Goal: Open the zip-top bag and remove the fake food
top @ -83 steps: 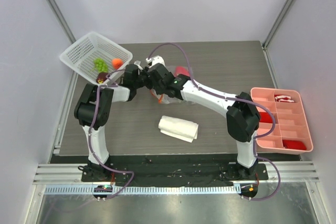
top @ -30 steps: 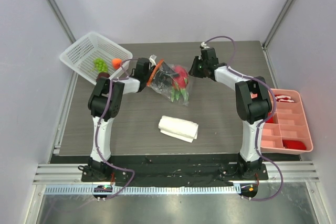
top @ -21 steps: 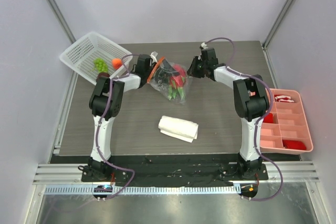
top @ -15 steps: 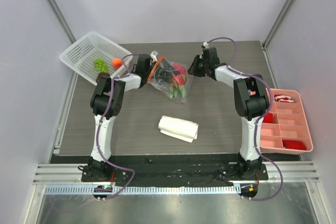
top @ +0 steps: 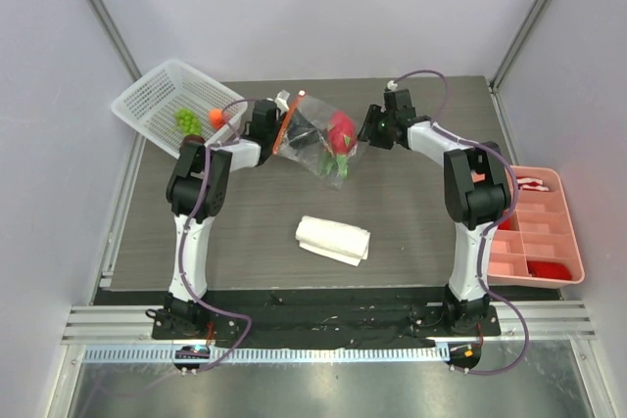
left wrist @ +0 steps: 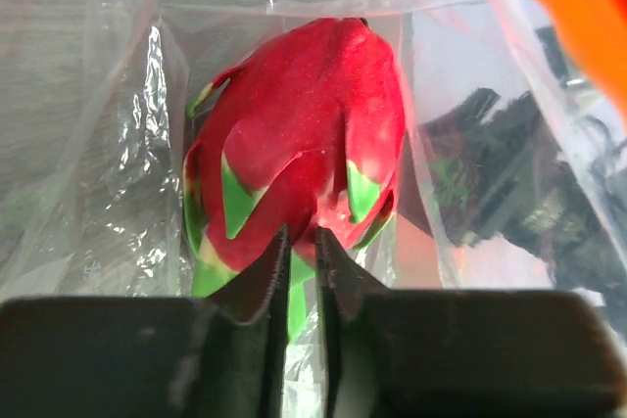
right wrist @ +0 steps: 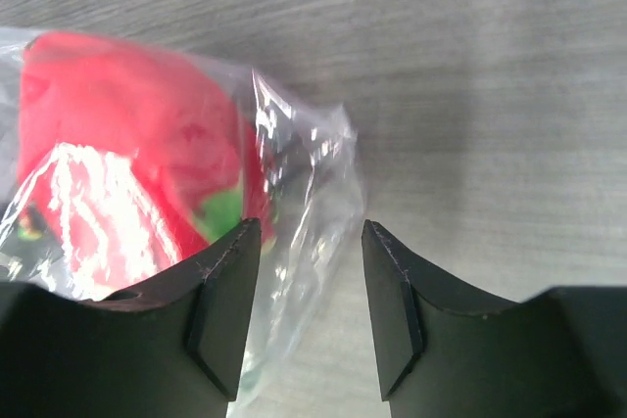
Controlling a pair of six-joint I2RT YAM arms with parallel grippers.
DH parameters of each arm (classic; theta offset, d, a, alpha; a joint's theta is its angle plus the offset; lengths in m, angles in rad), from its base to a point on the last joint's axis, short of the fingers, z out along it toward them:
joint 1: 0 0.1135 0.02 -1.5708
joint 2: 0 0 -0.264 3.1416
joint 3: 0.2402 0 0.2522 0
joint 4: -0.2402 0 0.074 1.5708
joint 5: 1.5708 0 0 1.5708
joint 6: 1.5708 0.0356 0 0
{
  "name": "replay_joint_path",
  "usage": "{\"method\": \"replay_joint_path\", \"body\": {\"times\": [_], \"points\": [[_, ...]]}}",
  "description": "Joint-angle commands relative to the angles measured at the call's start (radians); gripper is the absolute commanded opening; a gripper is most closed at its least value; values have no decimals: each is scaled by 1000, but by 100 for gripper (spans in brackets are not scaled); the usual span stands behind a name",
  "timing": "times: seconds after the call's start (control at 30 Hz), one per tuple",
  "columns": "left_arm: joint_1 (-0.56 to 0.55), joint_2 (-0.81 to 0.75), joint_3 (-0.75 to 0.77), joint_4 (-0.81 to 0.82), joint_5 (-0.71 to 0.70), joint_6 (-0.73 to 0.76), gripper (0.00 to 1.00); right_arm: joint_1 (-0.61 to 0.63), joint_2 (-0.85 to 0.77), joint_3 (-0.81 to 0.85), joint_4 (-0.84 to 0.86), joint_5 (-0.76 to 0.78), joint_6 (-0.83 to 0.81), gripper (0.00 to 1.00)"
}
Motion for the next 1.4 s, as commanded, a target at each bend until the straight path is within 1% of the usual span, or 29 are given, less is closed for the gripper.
{"method": "replay_joint_path", "body": {"times": [0.0,0.07,0.13,0.2,0.23,0.3,0.4,0.5,0.53,0.63,0.7,0.77,0.83,0.9,0.97,1.03,1.27,1.37], "points": [[-35,-42,-61,-19,-7,50,26,4,-107,-14,23,-18,37,53],[-35,-65,-70,-33,-10,81,39,-1,-77,36,13,-7,27,52],[-35,-68,-52,-76,-5,127,63,-2,-26,102,3,-12,11,50],[-35,-64,-31,-99,6,152,84,-5,24,163,-30,-42,7,46],[-35,-62,-20,-108,6,170,87,-4,47,218,-39,-86,-1,44],[-36,-53,-9,-116,-2,189,92,-4,92,253,-44,-108,-3,43],[-36,-42,-9,-78,-8,196,93,-4,126,296,-43,-108,-24,43],[-41,-29,-14,-23,-22,186,96,-2,185,371,-70,-173,-30,43],[-41,-25,-15,-1,-22,179,96,-2,198,397,-78,-180,-27,43],[-41,-15,-47,114,-43,134,96,-1,224,408,-82,-214,-24,42],[-42,-2,-58,183,-51,106,93,7,219,397,-82,-219,-30,41],[-42,7,-50,191,-75,107,92,10,203,357,-75,-222,-29,41],[-42,30,-15,165,-88,118,92,12,181,307,-38,-248,-7,41],[-42,50,15,145,-80,109,92,15,169,282,-15,-262,0,40],[-48,57,20,166,-80,103,93,19,152,250,2,-269,19,40],[-51,60,35,151,-77,104,93,28,150,227,33,-304,49,38],[-58,74,60,151,-68,95,94,93,169,217,62,-337,77,35],[-55,79,51,195,-57,71,95,104,155,179,91,-355,89,33]]}}
